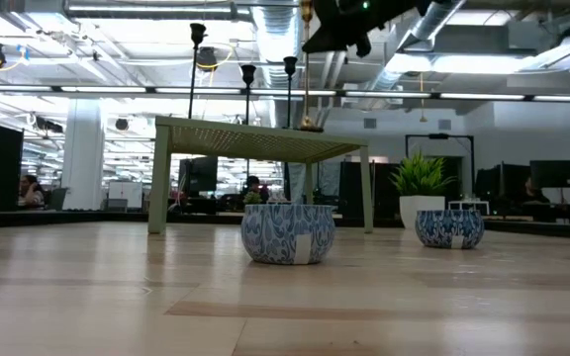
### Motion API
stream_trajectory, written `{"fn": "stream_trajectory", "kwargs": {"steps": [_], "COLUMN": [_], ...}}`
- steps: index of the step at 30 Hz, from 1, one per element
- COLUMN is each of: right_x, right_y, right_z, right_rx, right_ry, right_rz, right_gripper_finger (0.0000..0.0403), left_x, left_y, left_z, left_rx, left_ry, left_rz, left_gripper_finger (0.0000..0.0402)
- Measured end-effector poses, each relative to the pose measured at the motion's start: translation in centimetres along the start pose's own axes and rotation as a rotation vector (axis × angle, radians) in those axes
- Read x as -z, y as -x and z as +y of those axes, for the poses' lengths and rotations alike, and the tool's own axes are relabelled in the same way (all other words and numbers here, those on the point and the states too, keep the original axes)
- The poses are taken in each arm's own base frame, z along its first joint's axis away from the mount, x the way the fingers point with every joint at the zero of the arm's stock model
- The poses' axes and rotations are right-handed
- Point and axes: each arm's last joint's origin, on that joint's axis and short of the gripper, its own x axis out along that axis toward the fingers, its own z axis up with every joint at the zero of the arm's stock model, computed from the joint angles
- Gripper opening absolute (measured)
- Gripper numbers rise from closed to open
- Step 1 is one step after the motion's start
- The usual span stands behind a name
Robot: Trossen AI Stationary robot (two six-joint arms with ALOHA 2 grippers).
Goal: Pick & Place candle stick holders
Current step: Put the top gold candle holder on the shelf
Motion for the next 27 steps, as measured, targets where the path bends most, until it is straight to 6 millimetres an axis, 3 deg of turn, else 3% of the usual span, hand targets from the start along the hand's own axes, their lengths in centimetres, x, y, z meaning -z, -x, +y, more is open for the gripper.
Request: {"fn": "stream_trajectory", "kwargs": {"steps": [11,27], "right_x": [2.3,2.9], "right_y": [-0.5,-0.8], "right_z": [0.2,-1.6], "right_rx": [-0.028,0.011], "right_ry": [-0.034,-0.043], "right_rz": [-0.018,0.000], "right_gripper_finger": [0.0000,0.0000], "left_x": [0.0,0.0], "left_y": [0.0,0.0], "left_z": [0.0,0.0], "left_rx": [0.000,0.000], "left_ry": [-0.001,-0.001], "left_rz": [0.000,-0.003], "left_gripper_finger": [0.0010,0.0010]}}
